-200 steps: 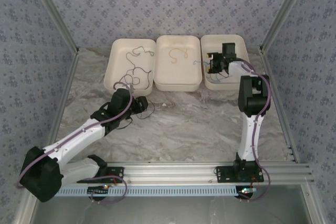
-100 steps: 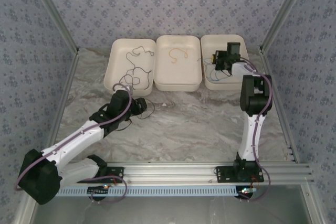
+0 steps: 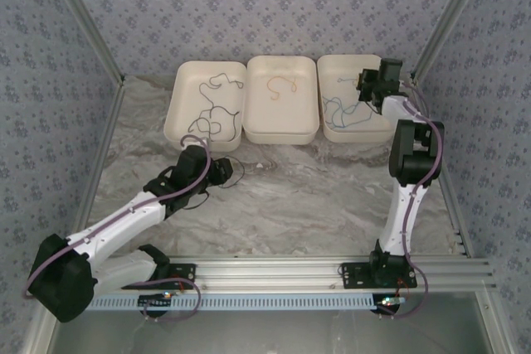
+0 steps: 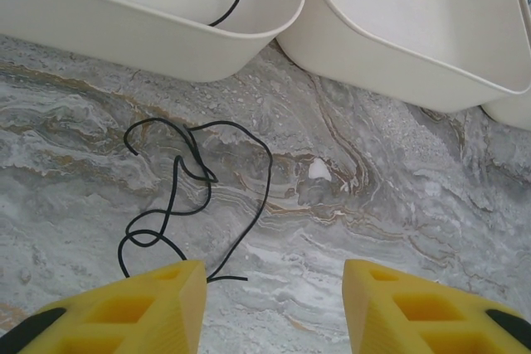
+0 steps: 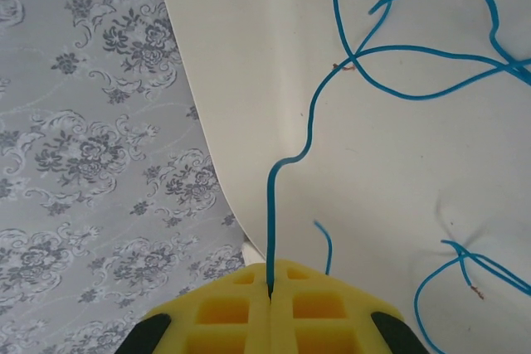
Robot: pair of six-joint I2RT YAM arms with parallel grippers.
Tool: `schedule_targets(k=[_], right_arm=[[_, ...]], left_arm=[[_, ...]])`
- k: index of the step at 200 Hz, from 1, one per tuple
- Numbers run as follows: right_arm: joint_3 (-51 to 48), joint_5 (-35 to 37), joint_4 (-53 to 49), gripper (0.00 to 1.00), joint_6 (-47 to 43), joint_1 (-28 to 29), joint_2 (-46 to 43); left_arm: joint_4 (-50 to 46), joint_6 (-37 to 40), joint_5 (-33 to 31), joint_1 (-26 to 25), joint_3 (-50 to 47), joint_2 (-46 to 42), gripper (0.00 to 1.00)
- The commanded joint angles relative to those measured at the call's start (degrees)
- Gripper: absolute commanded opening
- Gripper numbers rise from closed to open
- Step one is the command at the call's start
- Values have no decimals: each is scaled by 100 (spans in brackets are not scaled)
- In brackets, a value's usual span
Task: Untangle the cables
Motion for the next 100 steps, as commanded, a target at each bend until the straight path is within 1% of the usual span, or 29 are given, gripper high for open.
schedule_targets(k=[1,6,10,16,19,26,32,49,63,74,100], right_arm=[[485,-345,-277,29,-314,-1,397],[472,-355,-301,41,-366,16,372],[447,-344,-304,47,-433,25,323],[409,-305,-328,54,-580,42,215],[392,-281,-360,59,-684,51,150],[388,-243,-538,65,-930,73,-11],[358,-186,-659,67,-1151,96,-194],[6,-39,-719,67,-1576,151,-815],[-549,86,-600,68,-1817,194,-1424],[-919,197,-735,68,-2104,256,-1941],[-1961,408,-786,67,-3030,568,-3148]], left_arm=[[-122,5,-157,106,36,141,49],[-183,-30,-125,172,46,173,50],[-221,-50,-80,232,62,199,52],[-272,-85,23,350,77,253,53],[-289,-95,88,407,77,285,54],[-334,-106,237,532,101,371,54],[-340,-109,345,625,104,437,54],[-246,-71,519,767,61,583,55],[-130,-2,663,833,46,687,54],[-72,55,767,860,74,770,52],[-113,80,786,861,20,890,50]])
